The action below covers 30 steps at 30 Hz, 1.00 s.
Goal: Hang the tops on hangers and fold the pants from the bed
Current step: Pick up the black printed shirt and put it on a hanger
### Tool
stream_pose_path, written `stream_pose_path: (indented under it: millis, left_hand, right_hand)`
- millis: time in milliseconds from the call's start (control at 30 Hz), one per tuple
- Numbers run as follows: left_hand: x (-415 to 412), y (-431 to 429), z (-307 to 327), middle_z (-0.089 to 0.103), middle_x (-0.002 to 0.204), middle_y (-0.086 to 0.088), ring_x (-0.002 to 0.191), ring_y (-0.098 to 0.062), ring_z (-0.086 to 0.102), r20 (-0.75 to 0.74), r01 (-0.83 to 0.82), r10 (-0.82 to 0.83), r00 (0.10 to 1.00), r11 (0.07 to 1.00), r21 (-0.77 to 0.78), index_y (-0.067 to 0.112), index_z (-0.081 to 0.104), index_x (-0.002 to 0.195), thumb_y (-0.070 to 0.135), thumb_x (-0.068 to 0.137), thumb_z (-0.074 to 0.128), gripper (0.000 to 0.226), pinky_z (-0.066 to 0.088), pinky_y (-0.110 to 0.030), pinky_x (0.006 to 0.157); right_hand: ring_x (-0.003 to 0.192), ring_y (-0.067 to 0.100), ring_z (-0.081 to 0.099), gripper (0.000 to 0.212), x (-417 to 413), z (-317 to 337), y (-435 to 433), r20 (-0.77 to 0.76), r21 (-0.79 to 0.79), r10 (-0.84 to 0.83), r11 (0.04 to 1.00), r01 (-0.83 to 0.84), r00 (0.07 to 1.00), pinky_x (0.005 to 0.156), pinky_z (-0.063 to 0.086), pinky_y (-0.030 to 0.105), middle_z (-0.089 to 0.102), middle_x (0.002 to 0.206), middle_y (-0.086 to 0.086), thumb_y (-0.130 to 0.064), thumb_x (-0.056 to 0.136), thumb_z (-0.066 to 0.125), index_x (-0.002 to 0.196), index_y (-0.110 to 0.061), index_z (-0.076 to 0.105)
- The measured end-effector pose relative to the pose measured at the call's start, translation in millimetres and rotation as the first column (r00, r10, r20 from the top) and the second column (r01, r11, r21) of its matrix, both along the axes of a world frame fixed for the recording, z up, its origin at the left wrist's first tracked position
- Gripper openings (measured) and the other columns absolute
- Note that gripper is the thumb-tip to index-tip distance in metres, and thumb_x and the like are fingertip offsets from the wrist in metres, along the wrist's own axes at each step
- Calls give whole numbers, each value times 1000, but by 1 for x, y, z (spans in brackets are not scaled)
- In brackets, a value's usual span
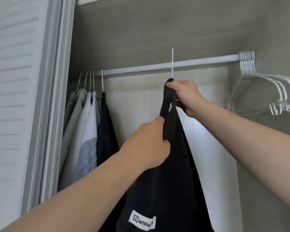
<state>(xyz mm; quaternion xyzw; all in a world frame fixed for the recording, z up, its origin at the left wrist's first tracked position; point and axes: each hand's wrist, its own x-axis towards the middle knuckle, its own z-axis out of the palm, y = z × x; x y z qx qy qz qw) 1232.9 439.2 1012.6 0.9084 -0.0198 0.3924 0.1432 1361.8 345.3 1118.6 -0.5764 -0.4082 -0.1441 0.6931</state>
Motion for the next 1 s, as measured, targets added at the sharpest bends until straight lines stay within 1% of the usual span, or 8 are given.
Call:
stream_pose_path:
  millis: [200,367,500,567,667,767,900,1000]
  left_hand:
    - [35,24,50,59,88,0,75,-19,59,80,-110,101,992,988,105,23,45,97,18,97,54,10,54,-37,66]
    - [54,41,71,57,91,0,77,-21,57,36,-185,182,983,970,160,23,44,94,17,96,52,11,49,-36,64]
    - [61,55,69,56,91,0,78,-22,57,12,-228,230,973,957,180,22,45,97,18,97,52,8,52,-40,69]
    - [62,60,62,57,92,0,79,-23,58,1,-237,241,970,953,188,22,44,98,19,97,52,8,54,-43,73]
    - [64,65,51,56,89,0,77,-23,58,-2,-251,259,966,940,229,23,42,99,20,99,51,10,54,-43,72]
    - [64,67,44,53,83,1,69,-20,54,18,-277,283,959,919,281,23,38,97,22,99,51,13,50,-38,63]
    - [58,71,37,52,79,0,67,-21,54,35,-281,286,958,898,339,23,35,93,23,99,51,17,47,-37,59]
    - [50,74,32,53,79,0,69,-23,55,28,-273,282,959,891,363,25,33,90,23,98,50,20,50,-39,62]
  right_hand:
    - [70,27,45,24,38,60,21,54,-1,-72,997,72,996,61,37,35,47,73,12,-8,90,58,72,-17,46]
    - [58,25,50,10,68,75,41,40,-27,-107,994,109,993,59,44,32,49,67,9,-3,89,57,82,-8,51]
    - [38,15,48,25,89,64,52,-4,-74,-107,992,106,994,41,40,20,48,57,5,-3,90,57,68,-9,48]
    - [36,13,45,23,96,55,56,-4,-108,-93,990,92,996,41,39,20,49,56,5,-5,90,58,69,-8,49]
    - [44,16,47,19,100,47,61,5,-133,-68,989,68,998,44,40,22,52,61,7,-9,91,59,74,-8,51]
    - [45,18,47,16,93,45,63,-8,-166,-68,984,66,998,44,42,22,55,71,10,-17,92,60,82,-9,51]
    - [41,16,53,32,76,39,63,82,-303,-130,941,149,988,43,48,24,59,77,8,-39,92,65,86,-12,50]
    - [47,18,65,52,61,30,58,147,-404,-139,896,188,979,46,53,28,65,90,12,-54,85,70,103,-9,50]
